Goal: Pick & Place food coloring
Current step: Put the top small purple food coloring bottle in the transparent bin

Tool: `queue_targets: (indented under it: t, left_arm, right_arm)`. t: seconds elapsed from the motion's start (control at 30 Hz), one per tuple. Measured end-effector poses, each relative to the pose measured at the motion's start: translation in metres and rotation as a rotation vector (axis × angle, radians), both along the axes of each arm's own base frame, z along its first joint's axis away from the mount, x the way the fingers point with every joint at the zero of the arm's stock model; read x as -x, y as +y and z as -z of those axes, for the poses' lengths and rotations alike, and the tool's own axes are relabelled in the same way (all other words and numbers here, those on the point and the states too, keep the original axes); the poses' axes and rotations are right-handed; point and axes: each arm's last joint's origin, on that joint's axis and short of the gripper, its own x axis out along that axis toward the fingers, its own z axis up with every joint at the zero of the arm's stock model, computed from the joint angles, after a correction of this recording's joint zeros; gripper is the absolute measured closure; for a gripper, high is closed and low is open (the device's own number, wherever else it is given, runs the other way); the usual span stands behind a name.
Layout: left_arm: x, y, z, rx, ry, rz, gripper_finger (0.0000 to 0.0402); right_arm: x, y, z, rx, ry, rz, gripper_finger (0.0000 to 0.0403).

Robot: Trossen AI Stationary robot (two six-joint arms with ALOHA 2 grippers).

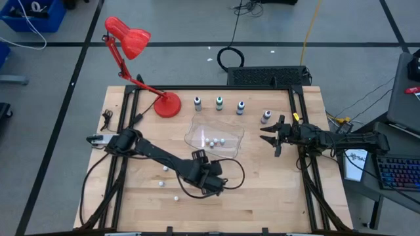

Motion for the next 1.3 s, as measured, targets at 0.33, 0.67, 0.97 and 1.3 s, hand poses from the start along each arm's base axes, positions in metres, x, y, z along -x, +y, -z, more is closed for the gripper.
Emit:
queue_targets:
  t: [0.33, 0.67, 0.97, 1.3]
  left_arm:
    - [0.006, 0.018, 0.024, -0.009, 0.044, -0.109, 0.0151]
    - [0.008, 0.018, 0.034, -0.027, 0.060, -0.046, 0.0151]
    - [0.005, 0.013, 0.034, -0.029, 0.049, 0.066, 0.0151]
    - [0.004, 0.015, 0.033, -0.045, 0.070, 0.123, 0.0151]
  right_arm:
    - [0.000, 0.000, 0.000, 0.000, 0.000, 0.000, 0.0259]
    - [0.000, 0.000, 0.000, 0.000, 0.000, 0.000, 0.0259]
    - [0.000, 0.000, 0.000, 0.000, 0.000, 0.000, 0.0259]
    - [0.000, 0.000, 0.000, 0.000, 0.000, 0.000, 0.0259]
